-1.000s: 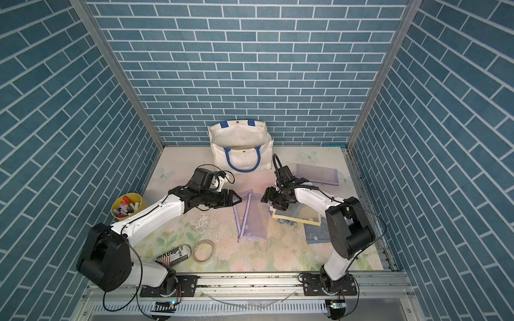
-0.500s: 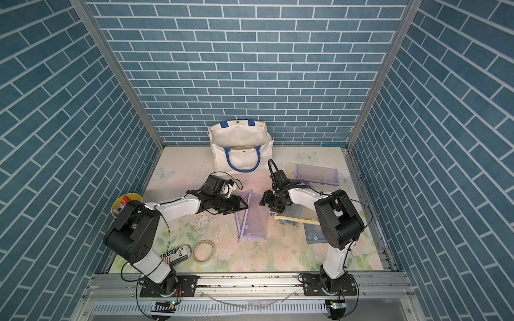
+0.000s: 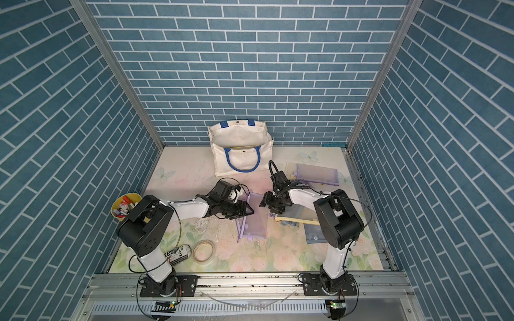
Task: Put the pencil pouch into the canvas bag
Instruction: Pick up the pencil pouch.
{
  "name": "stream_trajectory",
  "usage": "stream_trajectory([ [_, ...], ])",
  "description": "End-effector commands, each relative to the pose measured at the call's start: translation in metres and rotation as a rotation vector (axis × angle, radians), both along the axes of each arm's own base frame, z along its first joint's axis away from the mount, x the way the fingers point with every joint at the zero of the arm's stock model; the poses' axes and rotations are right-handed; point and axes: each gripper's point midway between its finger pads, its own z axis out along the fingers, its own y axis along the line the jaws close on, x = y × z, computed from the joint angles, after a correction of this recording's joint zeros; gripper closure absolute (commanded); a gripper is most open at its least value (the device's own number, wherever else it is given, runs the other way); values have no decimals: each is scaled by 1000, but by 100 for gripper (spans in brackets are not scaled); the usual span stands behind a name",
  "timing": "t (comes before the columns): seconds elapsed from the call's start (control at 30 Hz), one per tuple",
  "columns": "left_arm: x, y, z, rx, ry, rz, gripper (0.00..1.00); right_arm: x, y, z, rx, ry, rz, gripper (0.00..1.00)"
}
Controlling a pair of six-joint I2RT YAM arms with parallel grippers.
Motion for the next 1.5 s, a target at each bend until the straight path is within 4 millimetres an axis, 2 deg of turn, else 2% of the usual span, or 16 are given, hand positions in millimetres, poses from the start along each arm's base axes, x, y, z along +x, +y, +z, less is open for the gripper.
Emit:
stream_trajectory([
  [0.0, -1, -6, -13, 5, 17, 18, 37, -25, -14, -34, -59, 115, 5, 37],
  [0.1, 1, -11, -12, -17, 10, 34, 41, -26, -13, -34, -53, 119, 12, 39],
  [0.17, 4, -13, -8, -36, -4, 48, 48, -26, -12, -33, -49, 115, 19, 40],
  [0.4, 6, -12, 11, -71, -54, 71, 84, -24, -11, -28, -41, 104, 32, 42],
  [0.47, 4, -11, 19, -74, -67, 63, 98, -23, -12, -24, -36, 95, 34, 42],
  [0.53, 0, -8, 30, -63, -84, 46, 100, -21, -13, -16, -35, 79, 41, 42],
  [0.63, -6, 1, 59, -19, -154, 8, 100, -17, -16, 0, -43, 44, 54, 41],
  [0.8, -11, 32, 117, 166, -339, -86, 100, -6, -16, 35, -13, -24, 44, 38],
  [0.9, -3, 52, 150, 317, -470, -146, 100, 2, -15, 59, -4, -75, 48, 36],
  [1.03, 28, 70, 201, 509, -677, -186, 100, 12, -15, 90, -4, -133, 61, 34],
  [1.13, 58, 73, 240, 624, -833, -192, 100, 16, -14, 110, 6, -160, 70, 32],
  [1.3, 113, 73, 302, 831, -1106, -186, 100, 11, -16, 129, 10, -155, 85, 29],
  [1.47, 166, 57, 358, 987, -1379, -161, 100, 3, -25, 140, -17, -159, 100, 22],
])
